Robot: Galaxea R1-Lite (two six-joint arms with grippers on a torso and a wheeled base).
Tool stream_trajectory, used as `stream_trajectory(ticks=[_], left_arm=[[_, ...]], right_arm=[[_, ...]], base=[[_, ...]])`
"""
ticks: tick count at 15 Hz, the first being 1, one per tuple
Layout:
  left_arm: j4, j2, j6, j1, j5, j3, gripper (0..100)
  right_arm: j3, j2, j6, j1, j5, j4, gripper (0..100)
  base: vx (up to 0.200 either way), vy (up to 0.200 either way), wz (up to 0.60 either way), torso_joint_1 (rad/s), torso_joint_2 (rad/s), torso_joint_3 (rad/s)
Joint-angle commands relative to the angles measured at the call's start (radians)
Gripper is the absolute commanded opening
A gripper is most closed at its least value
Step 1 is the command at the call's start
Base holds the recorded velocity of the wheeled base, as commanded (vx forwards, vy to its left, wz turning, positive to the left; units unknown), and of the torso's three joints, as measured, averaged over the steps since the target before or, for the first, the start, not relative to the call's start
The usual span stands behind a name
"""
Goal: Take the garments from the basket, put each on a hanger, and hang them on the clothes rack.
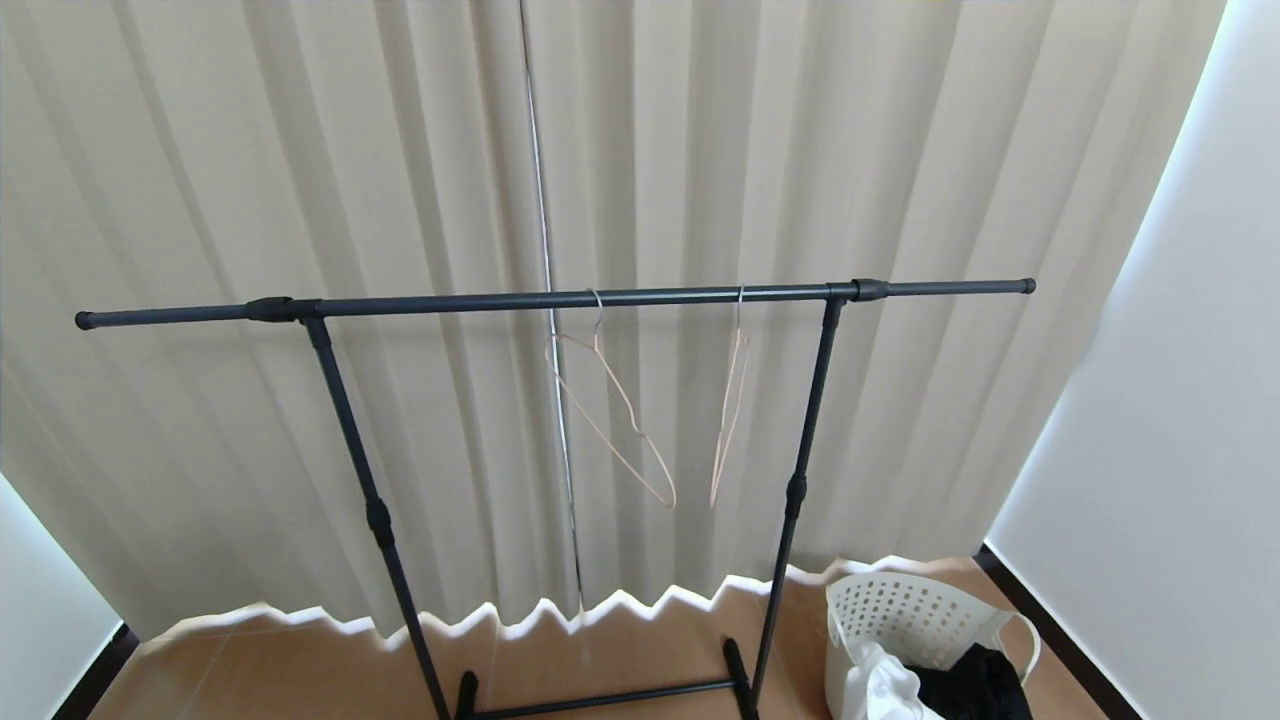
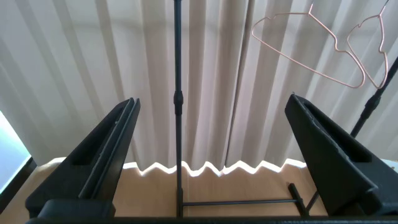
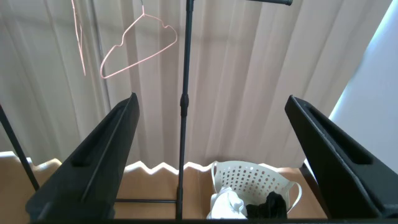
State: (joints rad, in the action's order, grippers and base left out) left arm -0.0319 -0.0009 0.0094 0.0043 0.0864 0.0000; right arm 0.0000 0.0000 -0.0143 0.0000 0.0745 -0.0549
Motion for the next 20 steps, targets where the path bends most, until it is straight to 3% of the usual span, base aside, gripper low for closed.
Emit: stream_trajectory(ticks=[1, 15, 20], left_arm=[[0.000, 0.001, 0.000, 0.000, 0.001, 0.000, 100], [0.000, 0.001, 0.000, 0.000, -0.020, 0.000, 100], [0.000, 0.001, -0.003, 0.000, -0.020, 0.000, 100]], right_arm=[[0.000, 0.000, -0.003, 0.000, 0.001, 0.000, 100], [0.000, 0.002, -0.003, 0.000, 0.004, 0.000, 100], [0.000, 0.002, -0.003, 0.000, 0.004, 0.000, 100]], base=[[0.000, 0.000, 0.00, 0.000, 0.00, 0.000], [0.000, 0.000, 0.00, 0.000, 0.00, 0.000], [0.000, 0.000, 0.00, -0.132, 0.32, 0.174]])
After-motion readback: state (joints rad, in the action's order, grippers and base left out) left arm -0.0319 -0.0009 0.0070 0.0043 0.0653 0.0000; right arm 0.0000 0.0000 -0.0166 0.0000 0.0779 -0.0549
